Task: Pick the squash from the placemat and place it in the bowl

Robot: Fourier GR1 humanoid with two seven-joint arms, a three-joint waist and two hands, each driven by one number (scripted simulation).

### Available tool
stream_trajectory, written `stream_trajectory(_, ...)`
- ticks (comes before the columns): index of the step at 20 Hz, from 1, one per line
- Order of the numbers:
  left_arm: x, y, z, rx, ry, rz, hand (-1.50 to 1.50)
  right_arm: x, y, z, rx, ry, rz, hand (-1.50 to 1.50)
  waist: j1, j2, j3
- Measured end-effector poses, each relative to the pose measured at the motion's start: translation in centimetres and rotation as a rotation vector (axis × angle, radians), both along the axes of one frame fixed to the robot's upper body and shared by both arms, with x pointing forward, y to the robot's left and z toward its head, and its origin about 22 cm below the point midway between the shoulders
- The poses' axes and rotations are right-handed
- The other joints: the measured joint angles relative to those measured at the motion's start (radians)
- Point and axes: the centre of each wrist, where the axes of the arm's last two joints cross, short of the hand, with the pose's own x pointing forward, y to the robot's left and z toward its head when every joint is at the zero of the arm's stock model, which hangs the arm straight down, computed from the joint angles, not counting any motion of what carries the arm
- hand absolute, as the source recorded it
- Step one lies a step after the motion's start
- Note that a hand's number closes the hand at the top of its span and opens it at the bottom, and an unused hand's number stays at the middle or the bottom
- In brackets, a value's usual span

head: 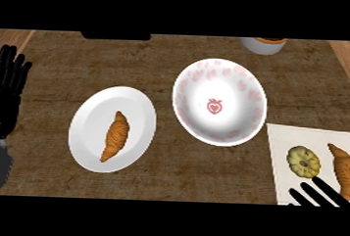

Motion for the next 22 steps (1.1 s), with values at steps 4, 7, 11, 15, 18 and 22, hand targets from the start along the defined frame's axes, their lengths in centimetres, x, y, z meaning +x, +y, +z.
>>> stream_trajectory(4, 0.1, -0.7, -0.3, -0.001, -0.004, -0.011, 0.0, 1.1, -0.2, -1.3, -0.008, 0.004, -0.031, -1.5, 0.009, 0.002, 0.0)
stream_trajectory(7, 0.0, -0.3, -0.2, 0.0, -0.005, -0.012, 0.0, 1.5, -0.5, -2.3, -0.012, 0.005, -0.049, -1.5, 0.009, 0.002, 0.0)
stream_trajectory(11, 0.6, -0.2, 0.0, 0.001, -0.007, -0.018, 0.0, 3.4, -0.7, -3.8, -0.012, -0.01, -0.068, -1.5, 0.013, 0.003, 0.0)
stream_trajectory(15, 1.0, 0.1, 0.0, 0.001, -0.004, -0.011, 0.0, 4.9, -2.1, -4.3, -0.017, -0.014, -0.076, -1.5, 0.011, 0.003, 0.0)
stream_trajectory(18, 0.7, -0.4, -0.3, -0.001, -0.002, -0.018, 0.0, 5.9, -2.2, -5.2, -0.006, -0.002, -0.067, -1.5, 0.013, 0.003, 0.0)
stream_trajectory(22, 1.1, -0.9, -0.2, 0.001, 0.0, -0.019, 0.0, 7.0, -2.3, -5.8, 0.004, 0.017, -0.04, -1.5, 0.013, 0.003, 0.0)
